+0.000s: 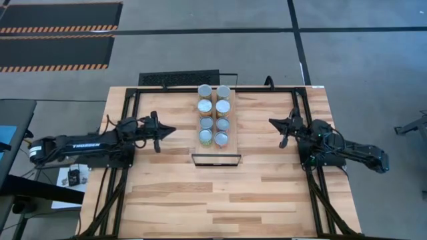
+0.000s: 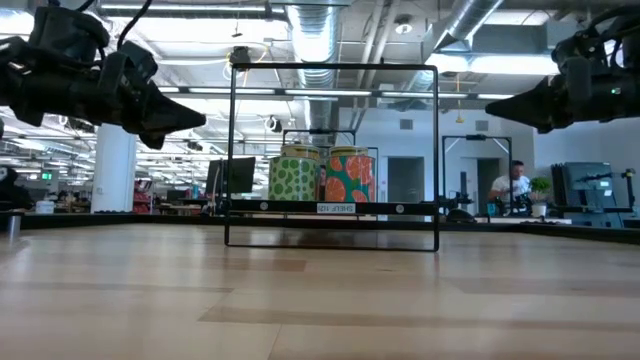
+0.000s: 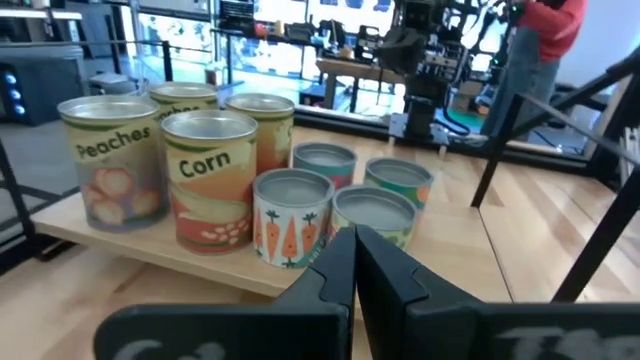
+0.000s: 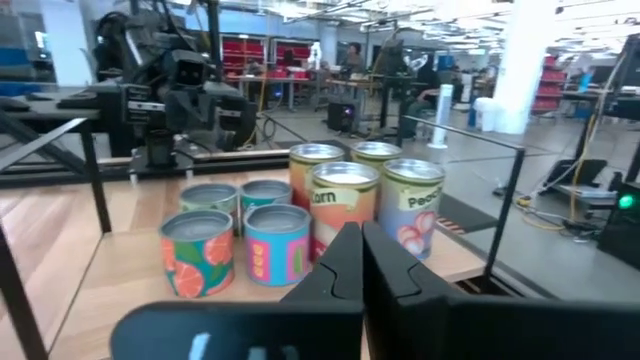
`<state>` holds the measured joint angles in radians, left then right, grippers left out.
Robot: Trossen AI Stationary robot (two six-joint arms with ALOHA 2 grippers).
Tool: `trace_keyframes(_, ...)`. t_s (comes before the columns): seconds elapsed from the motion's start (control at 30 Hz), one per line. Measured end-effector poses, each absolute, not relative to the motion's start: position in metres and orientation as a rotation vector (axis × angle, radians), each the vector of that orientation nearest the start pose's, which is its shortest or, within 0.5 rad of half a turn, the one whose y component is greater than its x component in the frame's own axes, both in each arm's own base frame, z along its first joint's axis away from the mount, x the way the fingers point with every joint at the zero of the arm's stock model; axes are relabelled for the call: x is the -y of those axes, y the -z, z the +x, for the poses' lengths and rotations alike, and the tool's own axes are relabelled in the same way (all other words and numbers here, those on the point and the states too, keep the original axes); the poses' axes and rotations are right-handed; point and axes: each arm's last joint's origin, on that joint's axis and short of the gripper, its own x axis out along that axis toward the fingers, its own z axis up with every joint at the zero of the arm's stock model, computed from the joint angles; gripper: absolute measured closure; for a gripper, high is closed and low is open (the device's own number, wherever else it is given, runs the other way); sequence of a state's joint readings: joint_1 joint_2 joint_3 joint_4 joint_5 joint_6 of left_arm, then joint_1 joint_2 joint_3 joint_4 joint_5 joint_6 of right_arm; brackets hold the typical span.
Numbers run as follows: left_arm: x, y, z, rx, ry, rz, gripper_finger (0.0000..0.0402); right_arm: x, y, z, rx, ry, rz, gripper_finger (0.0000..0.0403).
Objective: Pick and place cans onto a shelf
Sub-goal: Return to Home Position
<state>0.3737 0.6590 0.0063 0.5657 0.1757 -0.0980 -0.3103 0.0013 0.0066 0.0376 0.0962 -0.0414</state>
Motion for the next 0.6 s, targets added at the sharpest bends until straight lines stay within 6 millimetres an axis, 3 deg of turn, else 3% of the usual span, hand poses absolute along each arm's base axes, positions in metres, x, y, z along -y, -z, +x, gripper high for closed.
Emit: trace_keyframes(0.6, -0.026, -0.168, 0.094, 0.055, -0.329, -0.132, 0.0401, 0.035, -0.170, 0.091, 0.048, 0.497, -0.010, 0.0399)
